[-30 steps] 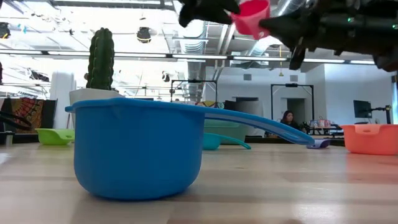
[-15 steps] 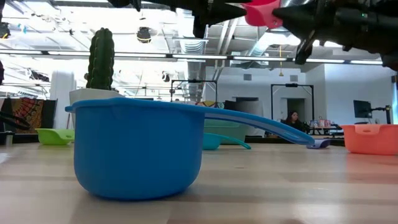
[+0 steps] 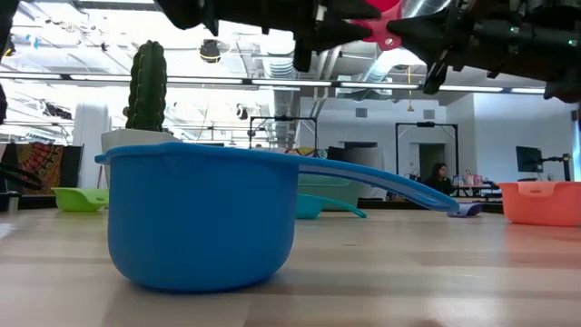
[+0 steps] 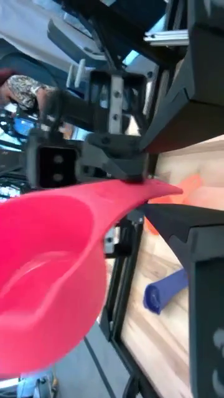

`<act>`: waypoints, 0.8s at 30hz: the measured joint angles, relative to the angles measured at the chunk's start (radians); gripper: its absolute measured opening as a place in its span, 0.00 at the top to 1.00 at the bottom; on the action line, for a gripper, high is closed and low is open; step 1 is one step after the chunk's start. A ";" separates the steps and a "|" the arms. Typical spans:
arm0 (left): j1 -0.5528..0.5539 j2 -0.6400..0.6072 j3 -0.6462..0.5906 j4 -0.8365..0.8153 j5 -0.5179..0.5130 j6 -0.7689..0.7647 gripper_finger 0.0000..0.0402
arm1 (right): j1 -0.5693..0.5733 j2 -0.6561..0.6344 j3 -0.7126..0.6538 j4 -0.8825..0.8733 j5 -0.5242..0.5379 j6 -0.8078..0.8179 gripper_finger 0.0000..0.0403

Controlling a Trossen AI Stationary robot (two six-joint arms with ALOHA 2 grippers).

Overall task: Nest measuring cups in basket
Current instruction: Stack the red measuring cup into the orange measuring cup

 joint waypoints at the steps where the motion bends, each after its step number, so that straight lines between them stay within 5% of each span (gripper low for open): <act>1: 0.003 0.009 0.000 0.014 0.001 0.001 0.71 | 0.001 0.000 0.007 -0.014 -0.002 -0.007 0.98; 10: 0.033 0.012 0.000 0.056 0.077 -0.013 0.98 | 0.003 -0.001 0.018 -0.058 -0.003 -0.016 0.97; 17: 0.040 0.012 0.000 0.047 0.093 -0.062 0.99 | 0.003 -0.002 0.018 -0.060 -0.003 0.037 0.94; 24: 0.070 0.009 0.002 -0.016 0.196 -0.227 1.00 | 0.025 -0.107 -0.025 -0.144 0.002 0.127 0.76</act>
